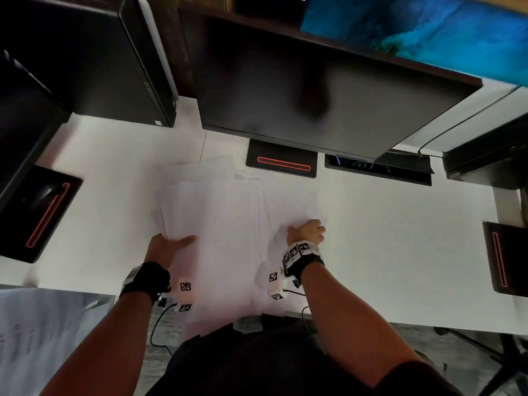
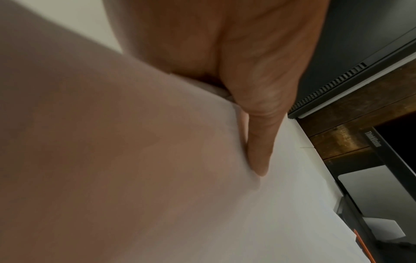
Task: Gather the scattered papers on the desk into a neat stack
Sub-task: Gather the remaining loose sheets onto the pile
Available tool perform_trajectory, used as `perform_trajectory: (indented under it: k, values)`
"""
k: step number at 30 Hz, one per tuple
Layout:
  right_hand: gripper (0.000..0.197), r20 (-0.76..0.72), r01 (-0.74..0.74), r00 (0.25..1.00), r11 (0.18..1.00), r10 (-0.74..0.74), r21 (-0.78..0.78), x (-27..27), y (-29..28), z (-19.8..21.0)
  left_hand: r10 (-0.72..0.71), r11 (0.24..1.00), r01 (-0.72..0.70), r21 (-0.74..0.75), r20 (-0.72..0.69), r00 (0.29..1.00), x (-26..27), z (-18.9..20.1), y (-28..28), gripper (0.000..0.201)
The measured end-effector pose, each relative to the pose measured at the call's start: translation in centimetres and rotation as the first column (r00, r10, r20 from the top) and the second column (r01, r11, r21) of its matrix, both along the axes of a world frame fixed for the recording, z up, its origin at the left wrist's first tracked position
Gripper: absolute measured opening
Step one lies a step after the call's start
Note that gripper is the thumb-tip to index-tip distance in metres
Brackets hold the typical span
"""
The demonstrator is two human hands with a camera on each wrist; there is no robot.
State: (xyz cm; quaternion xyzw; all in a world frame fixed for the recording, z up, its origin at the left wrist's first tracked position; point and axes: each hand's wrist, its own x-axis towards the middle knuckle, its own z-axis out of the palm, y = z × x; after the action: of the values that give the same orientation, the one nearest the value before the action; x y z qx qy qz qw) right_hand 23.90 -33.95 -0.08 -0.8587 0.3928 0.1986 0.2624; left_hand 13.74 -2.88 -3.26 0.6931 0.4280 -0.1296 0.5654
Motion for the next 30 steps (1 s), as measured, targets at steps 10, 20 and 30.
perform_trajectory:
  k: [10,20,30]
  values:
    - [0.033,-0.137,0.014,0.991,1.000,-0.014,0.000,-1.1,-3.5,0.3,0.035,0.998,-0.033,0.060,-0.032,0.999,0.2,-0.8,0.1,0.044]
    - [0.070,-0.199,0.143,0.975,0.959,-0.095,0.244,-1.8,-5.8,-3.1,0.023,0.998,-0.020,0.052,-0.053,0.998,0.7,-0.7,0.1,0.048]
    - [0.044,-0.001,0.096,0.995,0.971,-0.099,0.218,-1.5,-4.2,0.8,0.037,0.997,-0.033,0.067,-0.061,0.997,0.5,-0.8,0.2,0.050]
